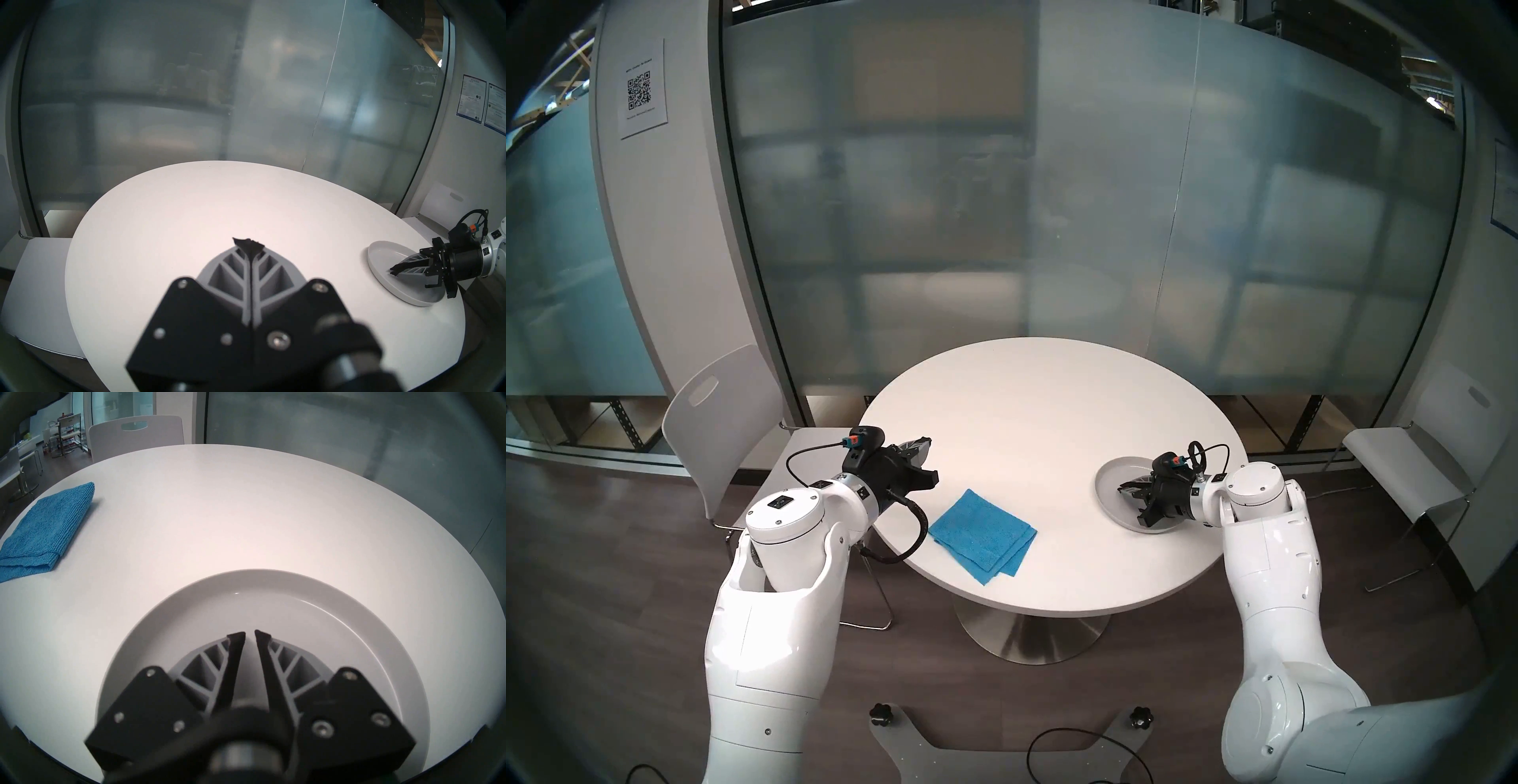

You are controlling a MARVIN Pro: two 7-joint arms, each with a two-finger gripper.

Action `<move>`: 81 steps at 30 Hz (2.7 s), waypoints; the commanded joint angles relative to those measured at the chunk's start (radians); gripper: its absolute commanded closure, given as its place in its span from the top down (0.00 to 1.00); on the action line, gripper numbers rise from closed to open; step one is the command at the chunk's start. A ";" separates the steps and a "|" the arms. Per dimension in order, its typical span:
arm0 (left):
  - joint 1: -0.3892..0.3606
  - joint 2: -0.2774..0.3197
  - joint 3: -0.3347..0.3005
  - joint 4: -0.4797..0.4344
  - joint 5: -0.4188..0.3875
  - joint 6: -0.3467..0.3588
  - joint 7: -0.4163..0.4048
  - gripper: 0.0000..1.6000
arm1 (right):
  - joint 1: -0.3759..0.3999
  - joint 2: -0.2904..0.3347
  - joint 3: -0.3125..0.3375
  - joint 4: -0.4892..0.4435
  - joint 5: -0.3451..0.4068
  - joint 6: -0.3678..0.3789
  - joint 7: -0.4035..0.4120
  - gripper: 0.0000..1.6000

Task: Fold the napkin in half twice and place it beside the plate

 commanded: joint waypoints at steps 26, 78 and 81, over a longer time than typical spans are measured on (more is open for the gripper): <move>-0.012 0.001 0.008 -0.030 0.000 0.012 -0.021 0.00 | -0.101 -0.015 -0.031 -0.217 -0.004 0.054 0.190 0.40; -0.023 0.007 0.002 -0.024 -0.006 0.026 -0.028 0.00 | -0.173 -0.074 -0.010 -0.363 0.017 0.051 0.217 0.43; -0.019 0.011 0.003 -0.024 -0.009 0.030 -0.036 0.00 | -0.174 -0.065 -0.010 -0.364 0.013 0.060 0.239 0.39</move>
